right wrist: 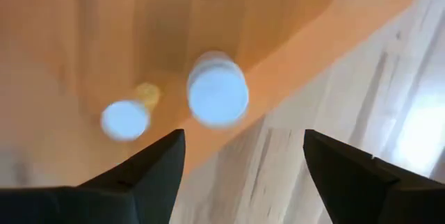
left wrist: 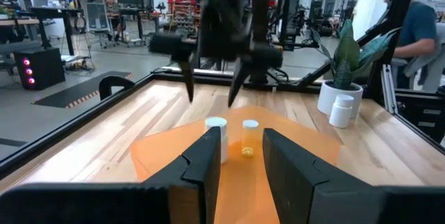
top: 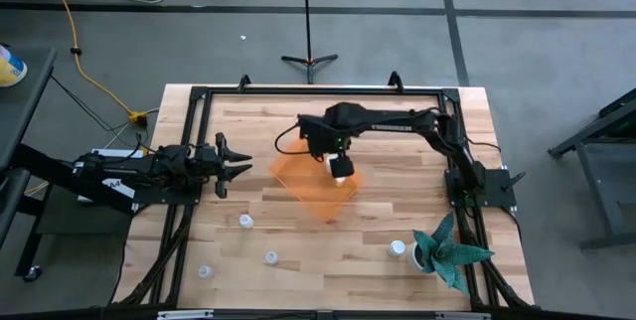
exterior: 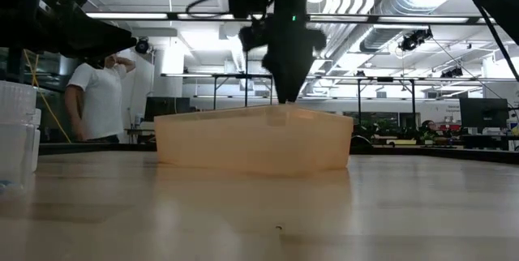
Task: Pick and place pill bottles into a basket
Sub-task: Put the top white pill bottle into the orange bin, then put the bottom white pill bottle into the orange bin
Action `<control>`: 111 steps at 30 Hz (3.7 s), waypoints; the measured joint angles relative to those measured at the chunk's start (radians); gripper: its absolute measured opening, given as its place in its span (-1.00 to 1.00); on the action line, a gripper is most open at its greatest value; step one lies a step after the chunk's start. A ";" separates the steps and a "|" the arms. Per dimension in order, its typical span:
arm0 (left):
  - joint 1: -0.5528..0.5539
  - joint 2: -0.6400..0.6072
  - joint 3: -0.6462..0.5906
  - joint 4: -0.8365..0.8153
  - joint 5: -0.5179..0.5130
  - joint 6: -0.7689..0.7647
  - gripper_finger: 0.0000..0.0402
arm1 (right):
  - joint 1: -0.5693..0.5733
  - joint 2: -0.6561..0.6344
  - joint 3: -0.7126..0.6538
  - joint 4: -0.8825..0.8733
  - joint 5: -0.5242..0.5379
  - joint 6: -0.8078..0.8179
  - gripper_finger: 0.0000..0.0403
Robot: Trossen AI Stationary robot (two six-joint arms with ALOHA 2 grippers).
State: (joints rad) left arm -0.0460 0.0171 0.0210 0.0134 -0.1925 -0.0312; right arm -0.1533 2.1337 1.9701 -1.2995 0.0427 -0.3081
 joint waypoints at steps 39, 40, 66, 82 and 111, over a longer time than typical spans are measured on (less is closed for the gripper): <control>0.000 0.000 0.000 -0.001 0.018 -0.003 -0.29 | 0.520 -0.098 -0.284 -0.213 -0.358 0.876 0.32; 0.000 0.000 0.000 -0.001 0.018 -0.003 -0.29 | 0.526 -0.098 -0.304 -0.206 -0.376 0.894 0.32; 0.000 0.000 0.000 -0.001 0.018 -0.003 -0.29 | 0.563 -0.098 -0.449 -0.076 -0.400 0.957 0.29; 0.000 0.000 0.000 -0.001 0.017 0.000 -0.29 | 0.592 -0.098 -0.448 -0.067 -0.370 0.959 0.28; 0.000 0.000 0.000 -0.001 0.018 -0.003 -0.29 | 0.664 -0.097 -0.448 -0.048 -0.332 0.987 -0.07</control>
State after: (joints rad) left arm -0.0456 0.0173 0.0212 0.0122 -0.1740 -0.0345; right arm 0.5106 2.0365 1.5223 -1.3479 -0.2897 0.6790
